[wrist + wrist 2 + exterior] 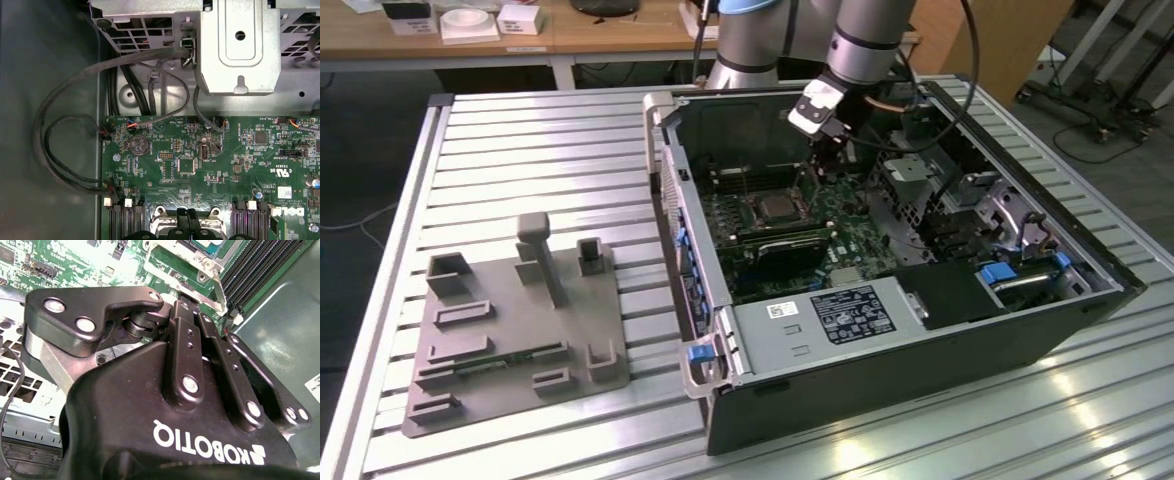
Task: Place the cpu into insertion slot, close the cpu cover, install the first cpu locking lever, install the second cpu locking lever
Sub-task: 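Close the cpu cover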
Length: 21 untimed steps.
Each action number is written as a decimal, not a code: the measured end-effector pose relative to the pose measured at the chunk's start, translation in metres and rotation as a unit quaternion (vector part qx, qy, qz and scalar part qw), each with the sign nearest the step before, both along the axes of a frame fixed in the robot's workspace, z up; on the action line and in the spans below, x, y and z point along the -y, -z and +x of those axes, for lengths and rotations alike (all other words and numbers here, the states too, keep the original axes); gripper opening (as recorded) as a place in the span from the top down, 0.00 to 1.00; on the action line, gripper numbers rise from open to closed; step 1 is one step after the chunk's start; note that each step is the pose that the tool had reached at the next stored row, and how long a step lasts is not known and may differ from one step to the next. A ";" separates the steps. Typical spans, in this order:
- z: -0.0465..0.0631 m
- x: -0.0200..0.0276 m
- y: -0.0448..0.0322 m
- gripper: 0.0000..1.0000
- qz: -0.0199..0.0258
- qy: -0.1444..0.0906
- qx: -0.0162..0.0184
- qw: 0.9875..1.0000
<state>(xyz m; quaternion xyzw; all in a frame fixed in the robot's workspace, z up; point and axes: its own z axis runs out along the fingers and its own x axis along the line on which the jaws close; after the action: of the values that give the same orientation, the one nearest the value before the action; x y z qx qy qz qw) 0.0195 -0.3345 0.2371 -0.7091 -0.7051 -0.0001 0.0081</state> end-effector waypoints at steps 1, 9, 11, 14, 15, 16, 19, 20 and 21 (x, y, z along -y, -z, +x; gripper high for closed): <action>0.000 0.0000 0.0000 0.90 0.000 0.000 0.000 1.000; -0.004 0.0000 0.0000 0.90 0.000 0.000 0.000 1.000; -0.005 0.0000 0.0000 0.90 0.000 0.000 0.000 1.000; -0.006 0.0000 0.0000 0.90 0.000 0.000 0.000 1.000; -0.006 0.0000 0.0000 0.90 0.000 0.000 0.000 1.000; -0.007 0.0000 0.0000 0.90 0.000 0.000 0.000 1.000; -0.008 0.0000 0.0000 0.90 0.000 0.000 0.000 1.000; -0.008 0.0000 0.0000 0.90 0.000 0.000 0.000 1.000; -0.008 0.0000 0.0000 0.90 0.000 0.000 0.000 1.000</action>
<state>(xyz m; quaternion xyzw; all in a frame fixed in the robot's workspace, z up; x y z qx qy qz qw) 0.0111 -0.3345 0.2371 -0.7090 -0.7051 -0.0001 0.0081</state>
